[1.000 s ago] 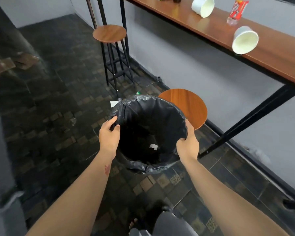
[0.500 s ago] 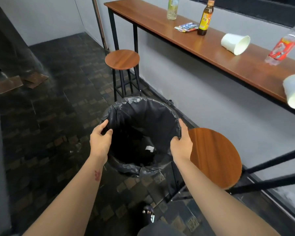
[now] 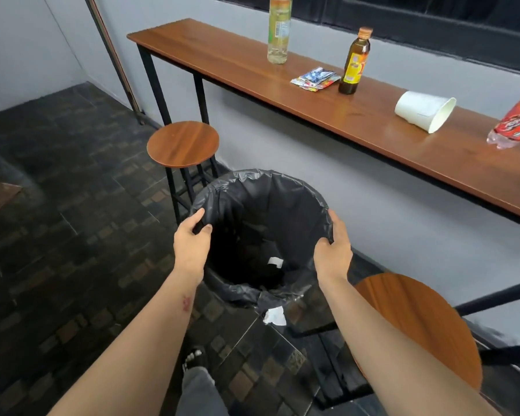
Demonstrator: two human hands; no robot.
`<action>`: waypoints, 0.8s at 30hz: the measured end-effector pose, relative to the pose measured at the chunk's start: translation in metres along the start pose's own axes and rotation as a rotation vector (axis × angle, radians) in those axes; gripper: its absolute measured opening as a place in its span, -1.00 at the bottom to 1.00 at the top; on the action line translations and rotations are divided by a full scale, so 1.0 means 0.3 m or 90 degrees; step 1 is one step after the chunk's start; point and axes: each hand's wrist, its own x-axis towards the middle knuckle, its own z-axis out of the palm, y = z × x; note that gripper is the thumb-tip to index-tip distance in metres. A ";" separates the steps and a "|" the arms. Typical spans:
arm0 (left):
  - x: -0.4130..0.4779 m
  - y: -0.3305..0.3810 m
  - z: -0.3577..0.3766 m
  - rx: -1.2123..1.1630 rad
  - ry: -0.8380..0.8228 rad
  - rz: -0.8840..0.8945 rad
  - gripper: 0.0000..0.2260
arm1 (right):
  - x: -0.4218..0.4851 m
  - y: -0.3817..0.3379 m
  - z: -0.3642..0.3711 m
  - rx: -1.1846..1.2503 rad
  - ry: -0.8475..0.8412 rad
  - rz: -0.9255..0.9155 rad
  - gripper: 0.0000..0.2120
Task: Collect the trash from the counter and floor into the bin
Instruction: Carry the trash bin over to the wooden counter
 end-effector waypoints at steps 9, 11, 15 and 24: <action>0.472 0.185 0.065 0.085 -0.185 0.043 -0.63 | 0.117 -0.081 0.316 0.098 0.176 0.103 -0.31; 0.529 0.204 0.092 0.101 -0.229 0.050 -0.61 | 0.129 -0.090 0.338 0.111 0.208 0.124 -0.31; 0.576 0.212 0.141 0.105 -0.303 0.048 -0.46 | 0.151 -0.097 0.325 0.131 0.262 0.146 -0.32; 0.559 0.234 0.330 0.134 -0.364 0.033 -0.37 | 0.233 -0.098 0.180 0.163 0.307 0.157 -0.38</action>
